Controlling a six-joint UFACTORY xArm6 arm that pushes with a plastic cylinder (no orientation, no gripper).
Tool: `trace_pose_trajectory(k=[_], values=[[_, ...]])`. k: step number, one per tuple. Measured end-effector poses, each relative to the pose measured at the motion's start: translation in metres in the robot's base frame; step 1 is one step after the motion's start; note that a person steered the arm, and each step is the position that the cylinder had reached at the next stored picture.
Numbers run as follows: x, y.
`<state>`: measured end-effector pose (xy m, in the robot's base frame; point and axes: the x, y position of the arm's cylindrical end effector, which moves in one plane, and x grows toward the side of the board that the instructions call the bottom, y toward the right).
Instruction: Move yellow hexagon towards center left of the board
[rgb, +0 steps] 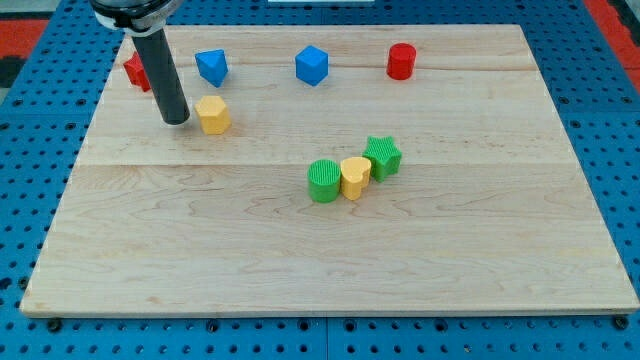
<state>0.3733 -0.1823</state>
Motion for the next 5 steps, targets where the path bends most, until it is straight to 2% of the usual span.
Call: trace_pose_trajectory(k=[3,4,5], values=[[0.000,-0.004],[0.037,0.010],[0.041,0.069]])
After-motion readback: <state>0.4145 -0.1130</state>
